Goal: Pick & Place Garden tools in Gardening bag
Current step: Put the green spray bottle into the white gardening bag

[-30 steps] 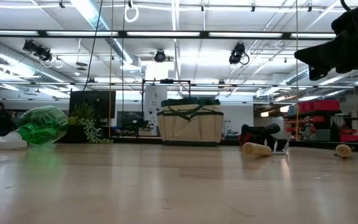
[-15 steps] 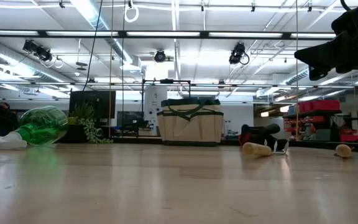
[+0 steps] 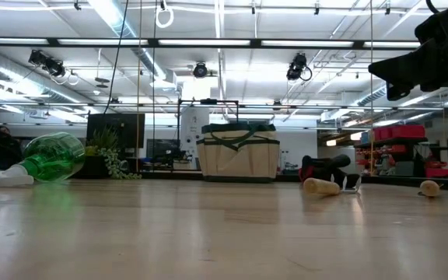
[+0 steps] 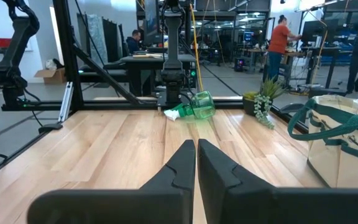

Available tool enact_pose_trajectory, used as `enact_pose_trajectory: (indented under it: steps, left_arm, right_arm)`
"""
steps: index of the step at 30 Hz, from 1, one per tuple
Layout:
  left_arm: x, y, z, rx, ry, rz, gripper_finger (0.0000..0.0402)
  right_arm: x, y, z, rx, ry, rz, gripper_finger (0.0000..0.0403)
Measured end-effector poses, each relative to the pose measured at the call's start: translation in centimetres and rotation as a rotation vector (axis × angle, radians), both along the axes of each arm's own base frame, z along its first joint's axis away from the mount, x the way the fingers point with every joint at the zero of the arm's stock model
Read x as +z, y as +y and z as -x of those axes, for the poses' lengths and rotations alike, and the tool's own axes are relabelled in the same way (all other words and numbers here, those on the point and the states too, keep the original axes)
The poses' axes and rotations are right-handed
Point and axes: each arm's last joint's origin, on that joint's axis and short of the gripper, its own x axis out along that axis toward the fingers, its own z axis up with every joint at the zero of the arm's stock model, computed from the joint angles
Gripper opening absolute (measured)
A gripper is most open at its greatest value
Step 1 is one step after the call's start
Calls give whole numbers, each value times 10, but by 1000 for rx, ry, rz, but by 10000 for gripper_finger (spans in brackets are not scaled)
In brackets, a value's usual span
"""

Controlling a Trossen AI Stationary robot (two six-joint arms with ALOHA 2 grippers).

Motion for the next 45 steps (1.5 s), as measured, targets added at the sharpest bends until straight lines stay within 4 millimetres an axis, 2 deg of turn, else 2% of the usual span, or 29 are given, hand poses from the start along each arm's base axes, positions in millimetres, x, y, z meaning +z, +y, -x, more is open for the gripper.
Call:
enact_pose_trajectory:
  steps: [5, 14, 45]
  left_arm:
    - [-1, 0, 0, -16, 16, -97, 32]
    - [-2, 0, 0, -27, 22, -158, 32]
    - [-4, 0, 1, -30, 48, -161, 32]
  right_arm:
    - [0, 0, 0, 0, 0, 0, 23]
    - [0, 0, 0, 0, 0, 0, 23]
    - [0, 0, 0, 0, 0, 0, 23]
